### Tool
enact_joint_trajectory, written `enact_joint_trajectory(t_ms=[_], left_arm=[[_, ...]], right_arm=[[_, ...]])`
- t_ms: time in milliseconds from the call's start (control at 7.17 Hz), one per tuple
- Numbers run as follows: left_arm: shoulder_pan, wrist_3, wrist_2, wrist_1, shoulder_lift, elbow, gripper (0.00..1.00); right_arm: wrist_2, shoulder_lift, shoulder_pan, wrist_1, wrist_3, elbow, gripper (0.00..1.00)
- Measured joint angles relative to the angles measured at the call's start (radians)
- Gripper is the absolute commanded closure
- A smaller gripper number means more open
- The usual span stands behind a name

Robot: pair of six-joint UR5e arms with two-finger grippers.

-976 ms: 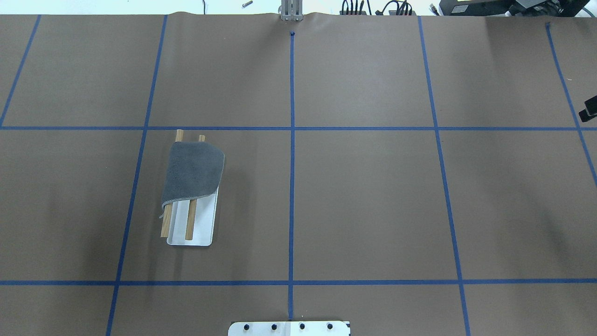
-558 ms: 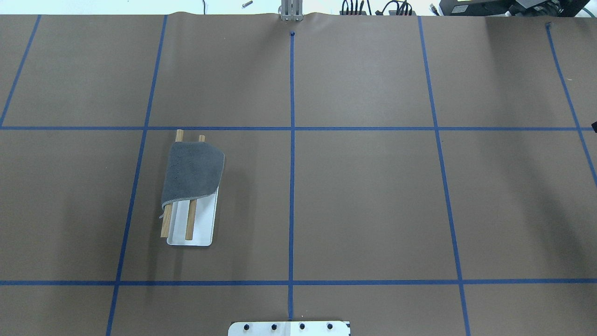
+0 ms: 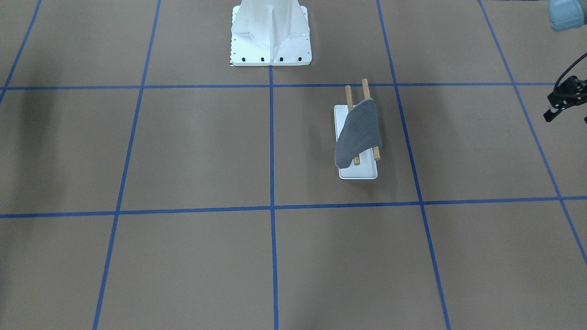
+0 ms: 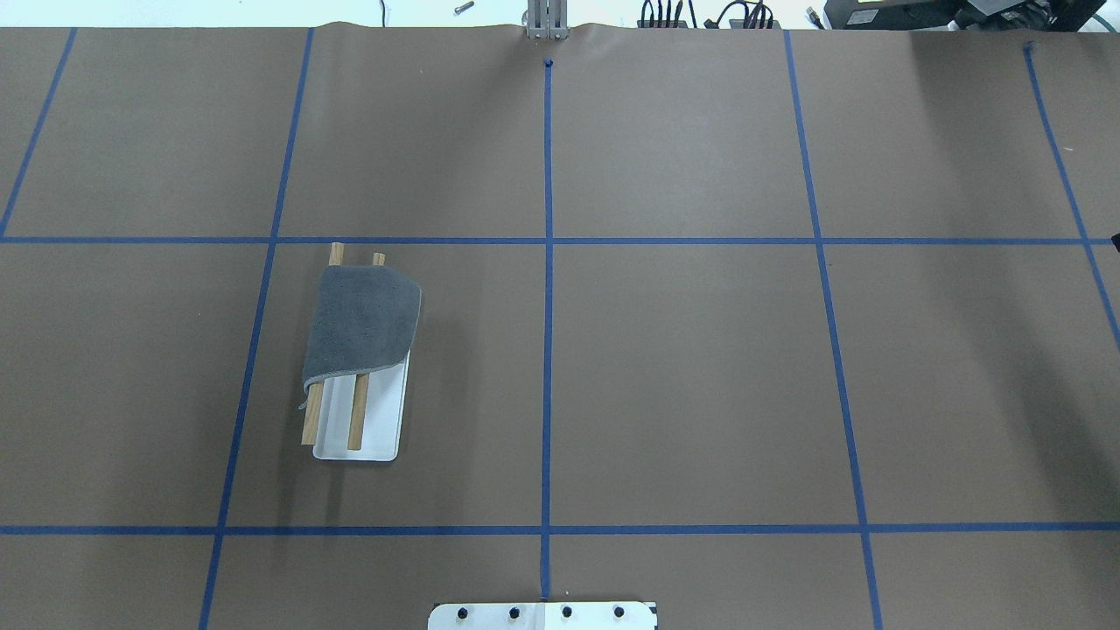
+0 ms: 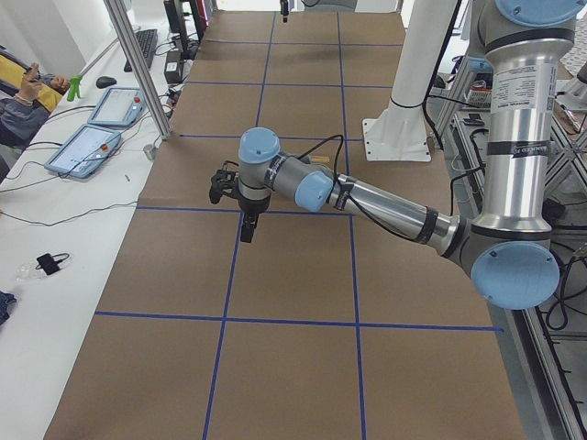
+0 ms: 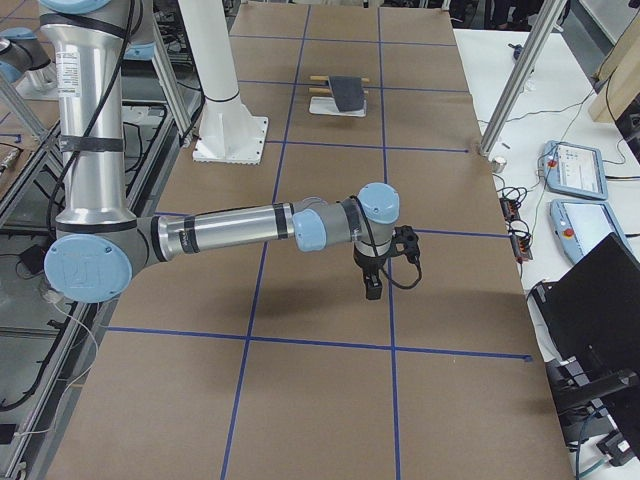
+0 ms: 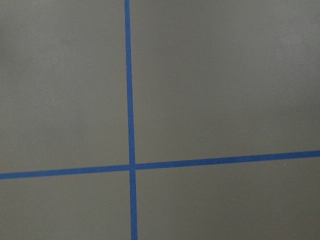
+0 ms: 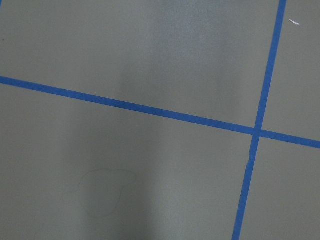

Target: Hang towel on rack

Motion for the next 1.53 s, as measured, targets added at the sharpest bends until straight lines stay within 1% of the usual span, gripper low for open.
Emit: enact_joint_trajectory(t_ms=[418,558,697,837,1115,1255,1534], left_arm=[[0.028,0.162,0.019,0.006,0.046,-0.018,0.02],[0.026,0.193,0.019,0.023,0.056,-0.017,0.02],[0.021,0.206,0.018,0.074,0.056,-0.018,0.02],[0.016,0.211,0.014,0.143,0.052,-0.021,0.02],[0.012,0.212,0.008,0.216,0.055,-0.018,0.02],[0.008,0.211,0.007,0.230,0.062,-0.017,0.02],[-0.007,0.203,0.009,0.235,0.082,0.007,0.02]], right_arm=[[0.009,-0.001,0.035,-0.008,-0.011,0.026,0.00],[0.005,-0.008,0.038,-0.011,-0.035,0.030,0.00],[0.001,-0.011,0.039,-0.027,-0.081,0.032,0.00],[-0.002,-0.009,0.043,-0.064,-0.126,0.041,0.00],[-0.008,-0.003,0.040,-0.145,-0.158,0.075,0.00],[-0.017,0.000,0.039,-0.196,-0.161,0.105,0.00],[-0.037,-0.002,0.046,-0.241,-0.163,0.139,0.00]])
